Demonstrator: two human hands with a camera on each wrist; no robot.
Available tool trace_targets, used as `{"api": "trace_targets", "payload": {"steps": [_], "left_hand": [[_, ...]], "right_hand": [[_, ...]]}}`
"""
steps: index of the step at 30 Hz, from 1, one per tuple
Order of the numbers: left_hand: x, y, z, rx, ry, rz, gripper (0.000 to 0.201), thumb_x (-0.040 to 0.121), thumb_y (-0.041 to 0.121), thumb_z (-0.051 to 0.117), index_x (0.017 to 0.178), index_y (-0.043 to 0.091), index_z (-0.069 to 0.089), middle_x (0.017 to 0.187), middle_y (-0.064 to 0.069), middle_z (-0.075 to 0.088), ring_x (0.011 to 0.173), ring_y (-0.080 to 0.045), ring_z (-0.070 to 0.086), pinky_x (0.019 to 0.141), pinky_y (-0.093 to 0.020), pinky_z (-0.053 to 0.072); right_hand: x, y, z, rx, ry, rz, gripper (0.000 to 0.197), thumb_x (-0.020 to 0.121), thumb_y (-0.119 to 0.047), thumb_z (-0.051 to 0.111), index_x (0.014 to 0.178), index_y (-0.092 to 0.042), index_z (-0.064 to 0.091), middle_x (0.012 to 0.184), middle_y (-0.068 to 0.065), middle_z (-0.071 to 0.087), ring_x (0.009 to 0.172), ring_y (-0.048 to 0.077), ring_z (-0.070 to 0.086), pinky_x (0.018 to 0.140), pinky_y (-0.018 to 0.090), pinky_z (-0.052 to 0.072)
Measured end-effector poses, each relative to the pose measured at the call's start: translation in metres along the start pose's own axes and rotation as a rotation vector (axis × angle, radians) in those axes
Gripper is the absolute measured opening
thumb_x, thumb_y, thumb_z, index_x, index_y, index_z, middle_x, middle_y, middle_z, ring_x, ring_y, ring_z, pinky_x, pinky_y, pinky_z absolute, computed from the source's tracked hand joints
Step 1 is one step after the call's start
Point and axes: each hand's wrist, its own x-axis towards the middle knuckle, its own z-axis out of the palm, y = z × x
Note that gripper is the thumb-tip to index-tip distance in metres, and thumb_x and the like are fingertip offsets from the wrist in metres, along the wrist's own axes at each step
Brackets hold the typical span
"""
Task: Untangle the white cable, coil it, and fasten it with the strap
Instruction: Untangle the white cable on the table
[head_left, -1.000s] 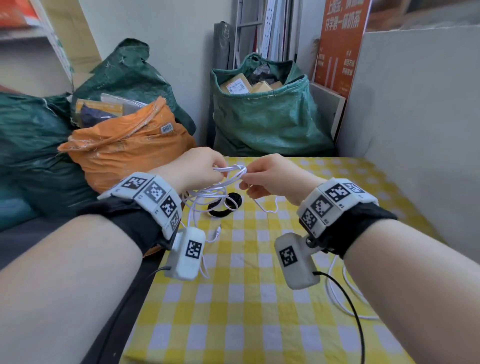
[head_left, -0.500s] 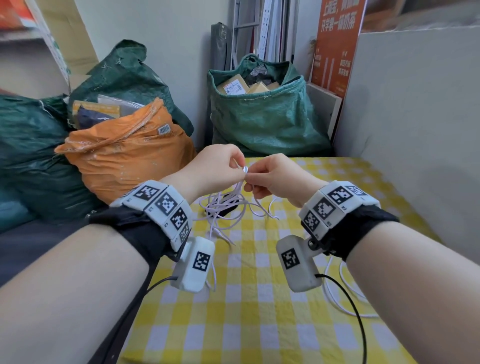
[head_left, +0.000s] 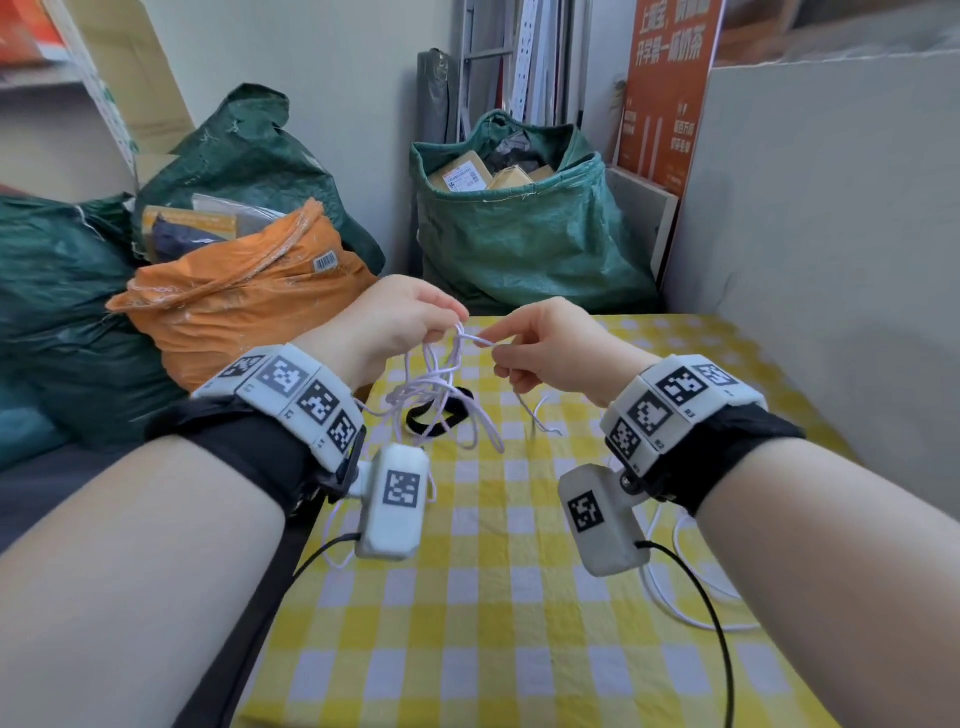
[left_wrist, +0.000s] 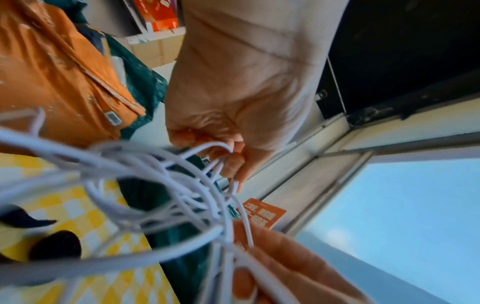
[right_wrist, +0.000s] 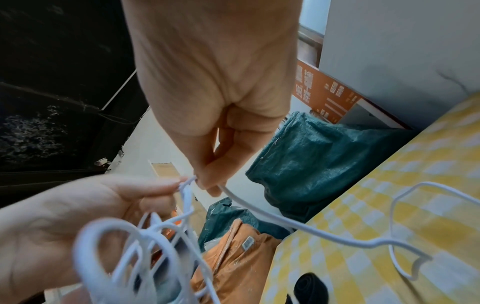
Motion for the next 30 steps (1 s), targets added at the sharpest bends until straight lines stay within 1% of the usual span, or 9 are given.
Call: {"api": "trace_targets", "payload": {"steps": [4,8,11,12,14,17,21,25,30], "left_hand": [[0.005,-0.013,-0.012,0.044,0.178,-0.021,0.015,0.092,0.009,0.054,0.096,0.01,0.069,0.07,-0.004,0.056,0.062,-0.012,0.047,0.057,-0.023,0.038],[0.007,-0.032,-0.045,0.072,0.481,-0.133,0.026,0.093,0.002,0.05,0.113,-0.005,0.064,0.085,-0.01,0.056,0.061,-0.015,0.044,0.048,-0.02,0.034],[-0.006,-0.047,-0.078,0.184,0.615,-0.265,0.039,0.097,0.006,0.046,0.133,-0.008,0.045,0.12,-0.022,0.053,0.091,-0.023,0.045,0.043,-0.007,0.037],[-0.006,-0.05,-0.084,0.117,0.59,-0.301,0.038,0.097,0.007,0.047,0.132,-0.006,0.048,0.125,-0.023,0.055,0.095,-0.026,0.051,0.046,-0.006,0.039],[-0.006,-0.051,-0.084,-0.061,0.48,-0.332,0.026,0.096,0.006,0.048,0.117,-0.001,0.062,0.1,-0.018,0.064,0.079,-0.025,0.06,0.059,-0.021,0.05],[-0.002,-0.046,-0.069,-0.147,0.406,-0.329,0.023,0.098,0.006,0.042,0.097,0.009,0.065,0.081,-0.006,0.055,0.065,-0.017,0.057,0.059,-0.027,0.051],[-0.001,-0.033,-0.05,-0.185,0.347,-0.283,0.026,0.099,0.005,0.037,0.105,0.01,0.062,0.07,-0.004,0.047,0.061,-0.016,0.054,0.059,-0.028,0.053],[0.0,-0.024,-0.037,-0.206,0.298,-0.232,0.029,0.098,0.004,0.036,0.108,0.009,0.063,0.063,-0.003,0.043,0.053,-0.015,0.056,0.056,-0.027,0.053],[0.001,-0.013,-0.023,-0.212,0.244,-0.181,0.031,0.098,0.004,0.033,0.104,0.012,0.062,0.062,-0.002,0.04,0.057,-0.016,0.053,0.058,-0.028,0.053]], "right_hand": [[0.002,0.004,-0.008,-0.08,0.11,0.034,0.015,0.091,-0.009,0.056,0.093,-0.014,0.071,0.07,0.004,0.065,0.051,0.013,0.059,0.048,0.013,0.049],[0.003,0.024,-0.029,-0.184,0.236,0.12,0.019,0.091,-0.011,0.054,0.087,-0.016,0.072,0.067,0.004,0.064,0.056,0.019,0.061,0.067,0.029,0.059],[0.004,0.052,-0.056,-0.274,0.359,0.275,0.027,0.087,-0.004,0.054,0.072,-0.02,0.07,0.058,-0.002,0.06,0.059,0.02,0.062,0.075,0.035,0.059],[0.005,0.057,-0.061,-0.302,0.381,0.323,0.031,0.086,-0.001,0.054,0.067,-0.021,0.067,0.058,-0.003,0.06,0.063,0.023,0.064,0.077,0.038,0.059],[0.007,0.062,-0.061,-0.38,0.321,0.374,0.026,0.083,0.003,0.055,0.074,-0.016,0.071,0.061,-0.002,0.06,0.07,0.024,0.066,0.078,0.039,0.058],[0.011,0.054,-0.047,-0.473,0.194,0.379,0.018,0.086,-0.005,0.053,0.092,-0.01,0.07,0.074,0.003,0.065,0.059,0.015,0.064,0.069,0.031,0.057],[0.011,0.032,-0.029,-0.754,0.133,0.34,0.032,0.085,-0.01,0.048,0.113,-0.007,0.062,0.114,0.012,0.063,0.092,0.027,0.059,0.07,0.029,0.047],[0.009,0.009,-0.008,-0.509,0.201,0.096,0.052,0.087,-0.014,0.055,0.138,-0.021,0.047,0.142,0.004,0.045,0.103,0.023,0.059,0.079,0.028,0.047],[0.01,-0.01,0.018,-0.319,0.054,-0.095,0.046,0.087,-0.028,0.064,0.131,-0.02,0.054,0.116,-0.001,0.066,0.092,0.016,0.062,0.08,0.024,0.048]]}}
